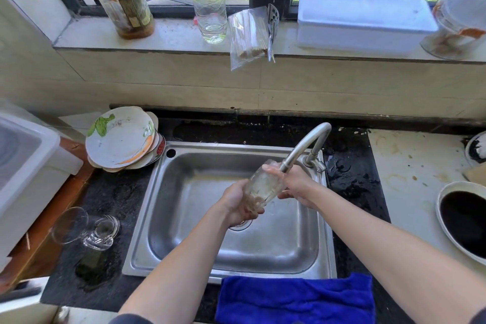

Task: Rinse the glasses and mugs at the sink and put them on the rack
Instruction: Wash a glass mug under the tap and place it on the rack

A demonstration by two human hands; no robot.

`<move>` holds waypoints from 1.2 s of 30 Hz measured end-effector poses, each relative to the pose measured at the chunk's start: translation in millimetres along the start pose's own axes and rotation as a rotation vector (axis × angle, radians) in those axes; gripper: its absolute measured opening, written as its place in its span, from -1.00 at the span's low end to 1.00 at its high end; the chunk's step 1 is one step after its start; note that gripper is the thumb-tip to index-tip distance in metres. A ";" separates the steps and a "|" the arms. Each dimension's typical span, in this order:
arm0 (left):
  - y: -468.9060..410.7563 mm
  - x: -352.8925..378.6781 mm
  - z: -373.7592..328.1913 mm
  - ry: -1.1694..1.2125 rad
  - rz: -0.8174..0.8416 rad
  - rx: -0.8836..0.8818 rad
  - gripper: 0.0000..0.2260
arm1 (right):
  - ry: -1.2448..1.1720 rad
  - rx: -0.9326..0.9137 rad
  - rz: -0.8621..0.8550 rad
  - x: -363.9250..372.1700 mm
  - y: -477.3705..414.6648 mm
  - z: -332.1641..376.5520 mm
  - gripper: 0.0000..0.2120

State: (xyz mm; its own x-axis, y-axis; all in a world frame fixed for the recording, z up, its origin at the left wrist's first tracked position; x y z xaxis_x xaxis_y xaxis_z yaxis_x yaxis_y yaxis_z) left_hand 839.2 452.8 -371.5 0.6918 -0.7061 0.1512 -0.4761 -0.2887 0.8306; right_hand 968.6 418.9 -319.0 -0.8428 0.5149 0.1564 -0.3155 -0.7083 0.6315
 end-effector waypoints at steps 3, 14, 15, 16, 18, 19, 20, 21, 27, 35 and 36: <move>0.6 3.8 4.6 -0.047 0.101 -0.061 -0.62 | -0.111 -0.020 -0.023 -1.8 -2.9 -3.3 -0.79; -14.6 -5.6 -21.4 -0.086 -0.193 0.127 -0.82 | -0.300 -0.013 -0.059 -23.6 -8.6 -3.7 -0.65; -13.6 -6.1 -25.2 -0.109 -0.227 0.152 -0.80 | -0.292 0.010 -0.081 -25.0 -9.7 -6.2 -0.59; -11.0 -7.1 -29.2 -0.138 -0.251 0.174 -0.78 | -0.272 0.031 -0.100 -27.3 -12.4 -9.2 -0.51; -8.0 -7.9 -36.3 -0.172 -0.250 0.215 -0.76 | -0.234 0.053 -0.129 -30.1 -13.7 -10.4 -0.31; -6.4 -5.5 -39.8 -0.185 -0.218 0.233 -0.76 | -0.220 0.050 -0.145 -32.4 -15.2 -11.5 -0.20; -4.9 -2.2 -42.4 -0.206 -0.182 0.247 -0.75 | -0.204 0.040 -0.157 -35.6 -18.6 -13.4 -0.12; -3.7 2.5 -44.5 -0.229 -0.141 0.260 -0.73 | -0.182 0.031 -0.167 -37.0 -19.2 -13.4 -0.12; 8.4 11.3 -48.8 -0.218 -0.109 0.309 -0.72 | -0.237 0.044 -0.063 -27.3 -11.9 -7.1 -0.70; 9.4 -4.8 -49.6 -0.148 -0.194 0.285 -0.76 | 0.072 -0.146 -0.234 -45.1 -4.6 7.2 -0.81; 6.0 -11.2 -45.3 -0.078 -0.224 0.233 -0.78 | 0.085 -0.190 -0.248 -45.8 0.2 12.3 -0.80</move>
State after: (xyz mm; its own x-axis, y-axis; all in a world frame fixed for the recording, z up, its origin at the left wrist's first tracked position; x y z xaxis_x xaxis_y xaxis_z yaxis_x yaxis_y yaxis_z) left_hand 853.3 488.2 -343.9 0.7542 -0.6528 -0.0707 -0.4342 -0.5766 0.6921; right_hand 1012.4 401.1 -316.7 -0.7612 0.6463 -0.0536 -0.5846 -0.6481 0.4880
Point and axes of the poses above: each hand's wrist, its own y-axis away from the middle knuckle, its own x-axis out of the palm, z = x × y, the point moved 9 cm from there along -y, towards the middle knuckle, and after that the axes turned 14 degrees about -y, right-handed, at the moved point
